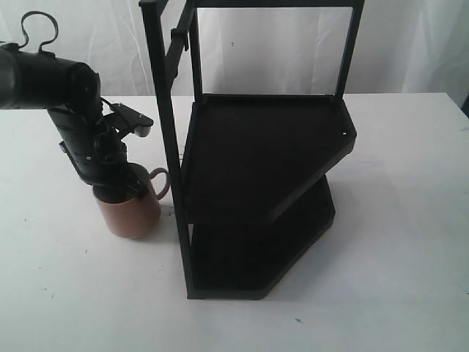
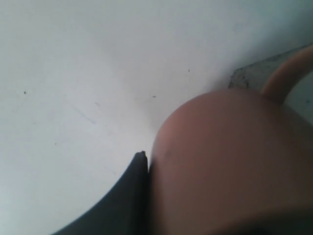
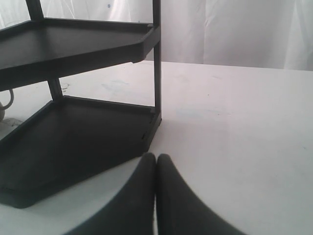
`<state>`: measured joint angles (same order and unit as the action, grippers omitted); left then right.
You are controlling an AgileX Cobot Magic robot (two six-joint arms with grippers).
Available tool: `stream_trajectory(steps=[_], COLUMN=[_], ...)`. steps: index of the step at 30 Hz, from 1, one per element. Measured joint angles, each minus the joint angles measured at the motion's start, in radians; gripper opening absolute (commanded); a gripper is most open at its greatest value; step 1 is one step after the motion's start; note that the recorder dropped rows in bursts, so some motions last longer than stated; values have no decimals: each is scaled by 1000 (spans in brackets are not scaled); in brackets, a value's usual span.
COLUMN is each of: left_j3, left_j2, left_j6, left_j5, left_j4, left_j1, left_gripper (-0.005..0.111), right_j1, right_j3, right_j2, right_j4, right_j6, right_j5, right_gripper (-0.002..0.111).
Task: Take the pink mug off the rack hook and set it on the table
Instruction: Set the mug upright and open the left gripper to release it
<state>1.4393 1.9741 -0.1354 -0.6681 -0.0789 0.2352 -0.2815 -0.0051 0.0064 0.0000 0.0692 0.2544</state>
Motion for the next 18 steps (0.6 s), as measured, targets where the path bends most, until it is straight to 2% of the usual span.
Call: stream_trajectory(steps=[18], left_j3=[4], left_j2=[15], left_j6=[0], left_j5=[-68], left_j4=[-26], left_j1=[0], left_gripper=[0], right_j1=[0], right_j3=[0], right_j2=[0], right_j4=[0], right_j6=[0], right_j5=[0], right_gripper=[0])
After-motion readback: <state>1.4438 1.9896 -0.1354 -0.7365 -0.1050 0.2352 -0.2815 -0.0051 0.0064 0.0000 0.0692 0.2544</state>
